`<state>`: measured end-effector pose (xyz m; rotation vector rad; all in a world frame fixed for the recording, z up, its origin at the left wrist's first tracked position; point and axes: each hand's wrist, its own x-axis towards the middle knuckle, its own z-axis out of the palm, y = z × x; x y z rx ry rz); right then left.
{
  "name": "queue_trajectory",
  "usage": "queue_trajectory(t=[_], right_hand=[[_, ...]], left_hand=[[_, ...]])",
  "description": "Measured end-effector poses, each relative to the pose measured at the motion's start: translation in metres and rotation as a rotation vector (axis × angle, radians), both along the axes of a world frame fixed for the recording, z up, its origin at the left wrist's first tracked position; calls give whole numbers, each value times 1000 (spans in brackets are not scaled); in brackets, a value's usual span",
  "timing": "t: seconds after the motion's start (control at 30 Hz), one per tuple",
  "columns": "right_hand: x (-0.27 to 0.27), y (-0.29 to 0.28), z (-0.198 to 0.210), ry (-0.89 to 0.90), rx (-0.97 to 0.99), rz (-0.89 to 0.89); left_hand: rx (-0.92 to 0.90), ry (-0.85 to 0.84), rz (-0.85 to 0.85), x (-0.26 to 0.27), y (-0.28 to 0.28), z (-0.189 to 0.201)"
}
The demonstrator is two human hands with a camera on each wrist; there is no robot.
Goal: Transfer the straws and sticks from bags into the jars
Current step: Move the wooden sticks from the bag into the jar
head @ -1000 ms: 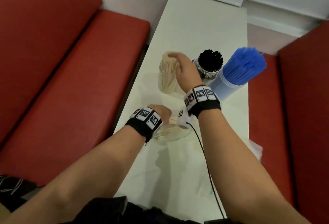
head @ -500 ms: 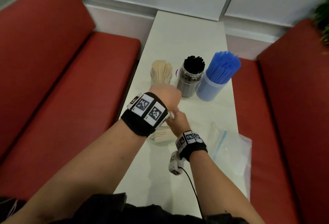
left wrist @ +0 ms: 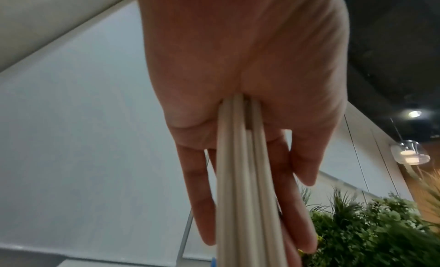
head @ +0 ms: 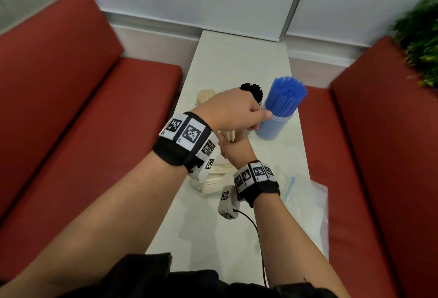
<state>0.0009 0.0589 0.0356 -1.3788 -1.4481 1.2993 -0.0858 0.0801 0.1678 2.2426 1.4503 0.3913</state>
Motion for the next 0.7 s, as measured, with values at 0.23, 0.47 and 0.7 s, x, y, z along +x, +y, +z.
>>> queue_trajectory(t=[0.23, 0.47, 0.7], right_hand=[[14, 5, 42, -18, 38, 41], [17, 10, 119, 574, 135, 128], [9, -2, 120, 597, 94, 207]], left_hand=[[-288, -938, 83, -31, 5, -1], [-1179, -1304, 296, -52, -5, -74], [-1608, -1580, 143, -41, -15, -89]])
